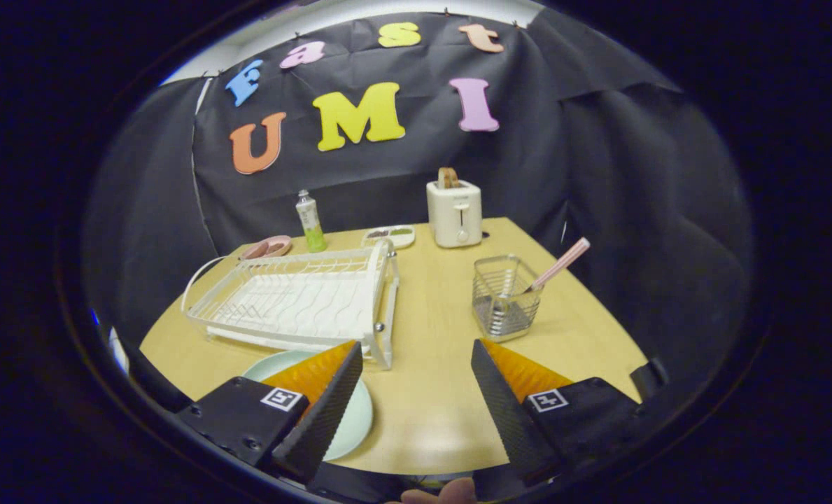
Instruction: Take the plate from the dish rack, then take the spoon from the basket and place it into the plate.
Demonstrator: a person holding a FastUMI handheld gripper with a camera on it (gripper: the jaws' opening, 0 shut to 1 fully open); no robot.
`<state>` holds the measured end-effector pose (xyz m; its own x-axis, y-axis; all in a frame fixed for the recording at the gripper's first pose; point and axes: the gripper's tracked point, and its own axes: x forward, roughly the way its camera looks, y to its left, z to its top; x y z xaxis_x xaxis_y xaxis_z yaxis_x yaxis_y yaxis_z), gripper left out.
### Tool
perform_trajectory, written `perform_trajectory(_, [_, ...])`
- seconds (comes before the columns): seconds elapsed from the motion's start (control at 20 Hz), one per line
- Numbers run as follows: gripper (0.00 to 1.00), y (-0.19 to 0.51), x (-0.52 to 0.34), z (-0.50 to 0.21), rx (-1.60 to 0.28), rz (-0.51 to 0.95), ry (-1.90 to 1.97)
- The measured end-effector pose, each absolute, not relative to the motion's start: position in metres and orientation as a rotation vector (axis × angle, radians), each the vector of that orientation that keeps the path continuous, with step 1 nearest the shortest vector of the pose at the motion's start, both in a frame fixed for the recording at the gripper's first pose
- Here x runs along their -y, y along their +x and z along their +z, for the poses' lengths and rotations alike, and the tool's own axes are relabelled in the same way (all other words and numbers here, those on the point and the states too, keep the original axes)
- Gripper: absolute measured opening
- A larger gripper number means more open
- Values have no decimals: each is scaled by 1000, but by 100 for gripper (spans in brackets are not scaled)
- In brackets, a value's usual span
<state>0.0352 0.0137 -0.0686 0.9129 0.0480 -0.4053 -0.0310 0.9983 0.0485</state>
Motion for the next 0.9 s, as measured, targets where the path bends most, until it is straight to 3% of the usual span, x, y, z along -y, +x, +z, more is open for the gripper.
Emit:
perform_trajectory(0.35, [100, 44, 55, -48, -199, -21, -22])
perform_trajectory(0.9, [100, 156, 115, -92, -237, 43, 150])
